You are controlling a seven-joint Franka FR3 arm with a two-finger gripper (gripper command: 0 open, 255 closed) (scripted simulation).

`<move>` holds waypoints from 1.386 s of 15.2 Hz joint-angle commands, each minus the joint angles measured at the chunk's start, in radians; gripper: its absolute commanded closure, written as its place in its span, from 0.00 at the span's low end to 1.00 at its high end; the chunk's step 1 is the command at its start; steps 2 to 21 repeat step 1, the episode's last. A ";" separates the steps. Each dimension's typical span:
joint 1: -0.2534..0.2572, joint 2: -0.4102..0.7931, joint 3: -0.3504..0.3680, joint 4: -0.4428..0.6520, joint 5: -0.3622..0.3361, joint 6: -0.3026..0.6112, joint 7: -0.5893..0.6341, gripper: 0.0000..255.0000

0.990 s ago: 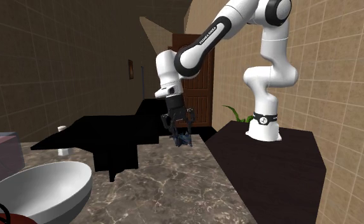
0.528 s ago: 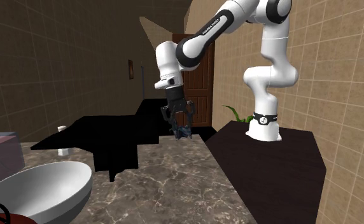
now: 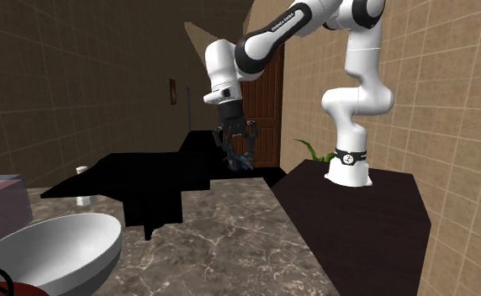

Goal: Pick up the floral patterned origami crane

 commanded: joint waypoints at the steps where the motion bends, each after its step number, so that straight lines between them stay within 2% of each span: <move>1: 0.002 -0.007 -0.002 0.001 -0.007 -0.004 0.005 1.00; 21: 0.002 -0.007 -0.002 0.001 -0.007 -0.004 0.005 1.00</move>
